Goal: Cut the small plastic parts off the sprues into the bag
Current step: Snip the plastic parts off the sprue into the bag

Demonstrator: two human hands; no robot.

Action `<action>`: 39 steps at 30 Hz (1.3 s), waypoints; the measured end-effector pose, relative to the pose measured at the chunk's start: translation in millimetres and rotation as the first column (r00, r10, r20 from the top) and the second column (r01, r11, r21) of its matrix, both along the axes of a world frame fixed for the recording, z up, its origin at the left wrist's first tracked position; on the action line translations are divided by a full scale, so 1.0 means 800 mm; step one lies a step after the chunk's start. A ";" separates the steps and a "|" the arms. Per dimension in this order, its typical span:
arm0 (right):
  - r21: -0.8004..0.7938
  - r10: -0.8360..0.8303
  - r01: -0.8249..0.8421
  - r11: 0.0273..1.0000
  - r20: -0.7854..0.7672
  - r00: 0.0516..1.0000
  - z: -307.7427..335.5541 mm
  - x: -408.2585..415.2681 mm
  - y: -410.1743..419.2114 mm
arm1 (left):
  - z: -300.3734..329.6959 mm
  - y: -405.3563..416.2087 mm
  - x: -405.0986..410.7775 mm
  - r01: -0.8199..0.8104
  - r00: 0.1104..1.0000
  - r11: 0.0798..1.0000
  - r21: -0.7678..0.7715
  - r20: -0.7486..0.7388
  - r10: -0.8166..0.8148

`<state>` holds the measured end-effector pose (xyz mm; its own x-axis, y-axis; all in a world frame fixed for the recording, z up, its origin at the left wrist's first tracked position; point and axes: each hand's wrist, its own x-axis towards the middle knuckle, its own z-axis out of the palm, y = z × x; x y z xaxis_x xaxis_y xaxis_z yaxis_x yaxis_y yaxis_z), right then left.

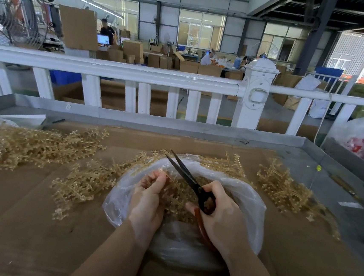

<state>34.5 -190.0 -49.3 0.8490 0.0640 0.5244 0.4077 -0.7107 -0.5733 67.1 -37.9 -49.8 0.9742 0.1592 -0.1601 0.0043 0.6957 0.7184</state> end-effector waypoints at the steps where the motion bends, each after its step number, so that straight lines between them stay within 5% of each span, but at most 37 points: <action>1: -0.001 0.001 -0.001 1.000 -0.009 1.000 0.000 0.000 0.000 | 0.000 0.000 0.000 -0.005 1.000 1.000 -0.001 0.000 0.005; 14: -0.161 0.022 -0.032 0.986 -0.065 0.998 -0.003 0.001 -0.002 | 0.003 -0.001 -0.001 -0.101 0.995 0.995 -0.020 0.007 0.102; 39: -0.134 0.068 -0.075 0.988 -0.054 0.996 -0.004 0.004 -0.003 | 0.008 -0.001 -0.007 -0.024 0.998 0.999 0.021 0.054 0.023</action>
